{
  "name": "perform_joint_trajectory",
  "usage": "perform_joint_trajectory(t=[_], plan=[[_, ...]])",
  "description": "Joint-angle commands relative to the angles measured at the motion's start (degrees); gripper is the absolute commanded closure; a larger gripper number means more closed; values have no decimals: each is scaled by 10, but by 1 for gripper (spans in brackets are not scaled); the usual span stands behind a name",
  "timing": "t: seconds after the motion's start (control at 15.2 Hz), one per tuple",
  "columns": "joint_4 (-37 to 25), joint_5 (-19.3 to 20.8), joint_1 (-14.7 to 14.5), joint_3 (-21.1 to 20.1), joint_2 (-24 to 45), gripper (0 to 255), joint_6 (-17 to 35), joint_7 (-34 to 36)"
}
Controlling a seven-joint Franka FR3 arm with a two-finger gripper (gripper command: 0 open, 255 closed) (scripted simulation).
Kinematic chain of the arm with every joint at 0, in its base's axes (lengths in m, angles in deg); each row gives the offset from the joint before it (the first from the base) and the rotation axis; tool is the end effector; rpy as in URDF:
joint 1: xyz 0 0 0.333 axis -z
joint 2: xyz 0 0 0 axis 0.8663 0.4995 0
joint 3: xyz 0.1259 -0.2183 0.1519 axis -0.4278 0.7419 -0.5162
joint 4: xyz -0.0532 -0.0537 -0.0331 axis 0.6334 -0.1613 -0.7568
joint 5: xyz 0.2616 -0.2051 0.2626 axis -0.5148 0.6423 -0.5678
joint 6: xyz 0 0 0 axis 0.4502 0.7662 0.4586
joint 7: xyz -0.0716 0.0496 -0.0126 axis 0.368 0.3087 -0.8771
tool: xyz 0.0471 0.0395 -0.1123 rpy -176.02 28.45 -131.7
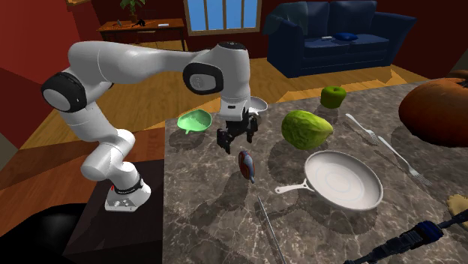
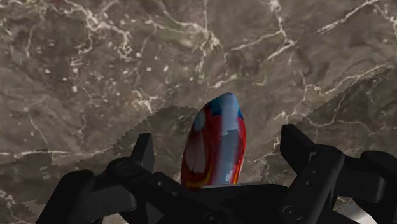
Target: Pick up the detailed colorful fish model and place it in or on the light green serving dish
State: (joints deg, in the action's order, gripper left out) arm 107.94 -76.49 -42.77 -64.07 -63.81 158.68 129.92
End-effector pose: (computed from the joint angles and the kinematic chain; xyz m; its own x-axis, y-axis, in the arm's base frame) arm 0.5538 -0.1563 0.5587 0.4221 -0.9024 0.0871 -0.9047 -0.4254 -0.0227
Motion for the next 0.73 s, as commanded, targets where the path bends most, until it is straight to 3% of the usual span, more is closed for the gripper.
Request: perform_joint_trajectory(t=[0.0, 0.66], plan=[[-36, 1, 11, 9, 29, 0, 1, 43], [9, 1, 18, 15, 41, 0, 61, 62]])
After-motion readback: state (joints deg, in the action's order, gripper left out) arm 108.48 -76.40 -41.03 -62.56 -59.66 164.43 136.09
